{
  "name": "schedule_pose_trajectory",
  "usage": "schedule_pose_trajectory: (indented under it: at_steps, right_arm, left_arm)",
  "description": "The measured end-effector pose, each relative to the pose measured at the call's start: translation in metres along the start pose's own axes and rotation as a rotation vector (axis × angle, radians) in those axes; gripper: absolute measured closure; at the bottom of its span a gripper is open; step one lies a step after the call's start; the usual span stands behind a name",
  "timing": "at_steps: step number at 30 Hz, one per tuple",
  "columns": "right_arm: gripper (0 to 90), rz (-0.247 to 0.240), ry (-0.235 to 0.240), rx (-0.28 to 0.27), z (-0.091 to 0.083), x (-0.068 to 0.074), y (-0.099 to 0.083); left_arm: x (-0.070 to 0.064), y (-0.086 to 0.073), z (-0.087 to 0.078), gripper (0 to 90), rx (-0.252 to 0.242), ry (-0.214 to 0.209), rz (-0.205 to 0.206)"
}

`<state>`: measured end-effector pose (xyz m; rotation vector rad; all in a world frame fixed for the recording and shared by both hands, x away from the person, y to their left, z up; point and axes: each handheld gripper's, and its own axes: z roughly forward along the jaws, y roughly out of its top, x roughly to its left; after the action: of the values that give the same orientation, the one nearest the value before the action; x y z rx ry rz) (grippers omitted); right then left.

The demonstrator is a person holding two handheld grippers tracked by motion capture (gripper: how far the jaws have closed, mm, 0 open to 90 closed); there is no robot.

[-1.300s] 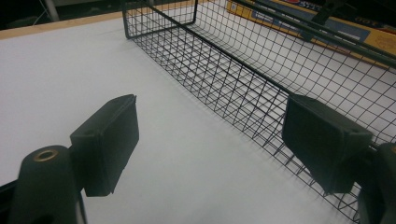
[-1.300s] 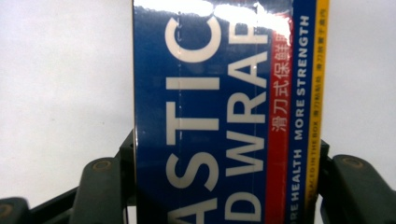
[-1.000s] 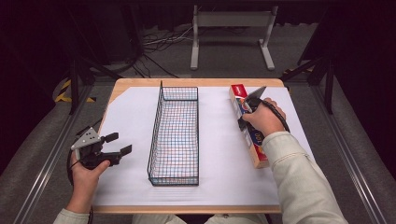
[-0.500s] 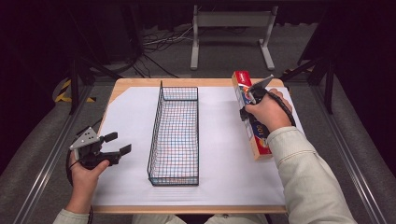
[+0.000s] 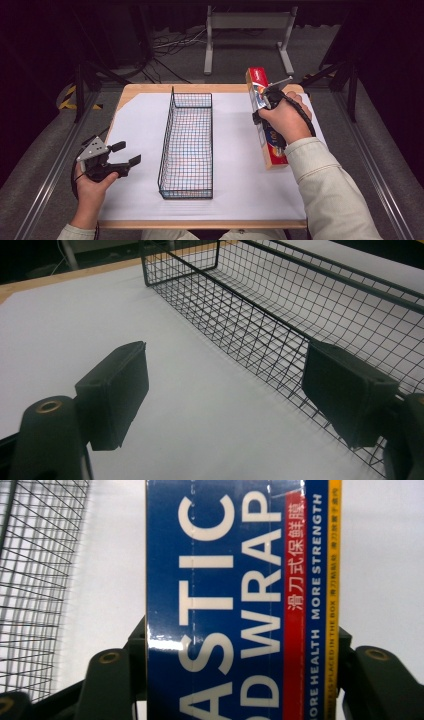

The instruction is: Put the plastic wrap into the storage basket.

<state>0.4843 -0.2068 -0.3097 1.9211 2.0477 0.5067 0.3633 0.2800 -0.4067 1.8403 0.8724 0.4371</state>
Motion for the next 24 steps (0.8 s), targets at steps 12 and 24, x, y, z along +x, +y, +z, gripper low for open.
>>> schedule_pose_trajectory:
  at_steps: [12, 24]
  right_arm:
    - [40.4, 0.016, -0.001, -0.036, -0.021, 0.02, -0.005]
    - [40.4, -0.037, 0.041, -0.049, -0.034, 0.051, -0.009]
  left_arm:
    - [0.002, -0.001, 0.0, 19.6, -0.005, -0.011, -0.018]
    - [-0.002, 0.001, 0.001, 19.5, 0.006, 0.015, 0.016]
